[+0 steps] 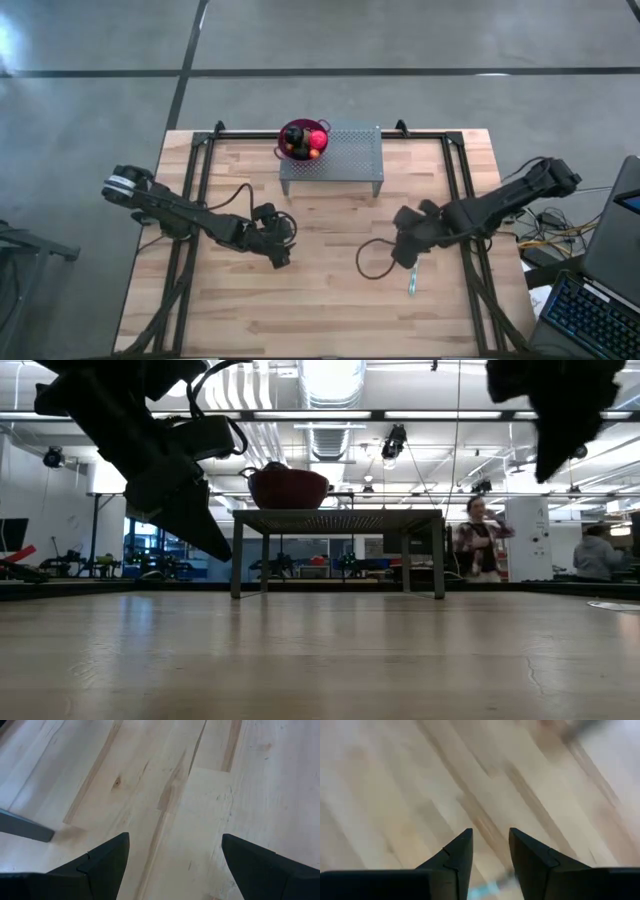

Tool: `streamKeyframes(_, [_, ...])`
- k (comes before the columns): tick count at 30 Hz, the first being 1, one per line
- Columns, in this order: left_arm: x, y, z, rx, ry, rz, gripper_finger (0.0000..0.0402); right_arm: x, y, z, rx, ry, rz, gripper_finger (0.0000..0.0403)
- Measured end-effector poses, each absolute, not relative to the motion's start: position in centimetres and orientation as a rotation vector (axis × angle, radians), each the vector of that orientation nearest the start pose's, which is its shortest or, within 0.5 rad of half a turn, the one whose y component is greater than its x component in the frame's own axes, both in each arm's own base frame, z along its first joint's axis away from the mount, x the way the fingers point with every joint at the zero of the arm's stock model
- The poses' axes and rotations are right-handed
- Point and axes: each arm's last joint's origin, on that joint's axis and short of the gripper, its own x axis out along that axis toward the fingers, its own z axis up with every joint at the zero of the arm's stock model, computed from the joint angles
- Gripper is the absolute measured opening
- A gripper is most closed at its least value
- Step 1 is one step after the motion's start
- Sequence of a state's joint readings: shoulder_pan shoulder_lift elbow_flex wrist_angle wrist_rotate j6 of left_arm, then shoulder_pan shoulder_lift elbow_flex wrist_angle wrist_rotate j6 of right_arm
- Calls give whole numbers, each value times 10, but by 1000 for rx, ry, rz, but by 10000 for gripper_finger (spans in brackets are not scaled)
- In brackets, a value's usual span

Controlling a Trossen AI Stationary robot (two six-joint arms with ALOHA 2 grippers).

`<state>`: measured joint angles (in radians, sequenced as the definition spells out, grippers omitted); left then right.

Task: Pick & Place Fruit
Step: Put the silver knife on the shelf

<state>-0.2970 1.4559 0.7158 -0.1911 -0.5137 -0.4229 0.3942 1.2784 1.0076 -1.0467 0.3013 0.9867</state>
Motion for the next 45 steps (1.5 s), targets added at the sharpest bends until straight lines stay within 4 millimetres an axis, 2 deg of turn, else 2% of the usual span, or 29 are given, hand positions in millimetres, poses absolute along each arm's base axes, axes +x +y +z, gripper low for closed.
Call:
streamKeyframes(3, [259, -64, 170, -28, 791, 374, 321, 204, 83, 262, 499, 1209, -617, 148])
streamKeyframes(8, [259, -64, 170, -25, 792, 373, 321, 210, 94, 262, 624, 1282, -691, 201])
streamKeyframes(12, [259, -65, 170, -26, 791, 373, 321, 210, 101, 251, 670, 1303, -796, 239])
streamKeyframes(16, [259, -65, 170, -27, 791, 373, 321, 202, 108, 235, 715, 1331, -879, 263])
streamKeyframes(20, [259, -65, 170, -55, 786, 385, 321, 193, 117, 221, 789, 1293, -894, 271])
streamKeyframes(28, [259, -65, 170, -103, 776, 406, 321, 184, 135, 191, 944, 1219, -848, 264])
streamKeyframes(32, [259, -65, 170, -105, 775, 406, 321, 179, 140, 179, 1002, 1198, -831, 277])
streamKeyframes(39, [259, -65, 170, -105, 775, 406, 321, 172, 142, 161, 1002, 1201, -875, 306])
streamKeyframes(45, [259, -64, 170, -105, 775, 407, 321, 173, 144, 142, 961, 1246, -939, 305])
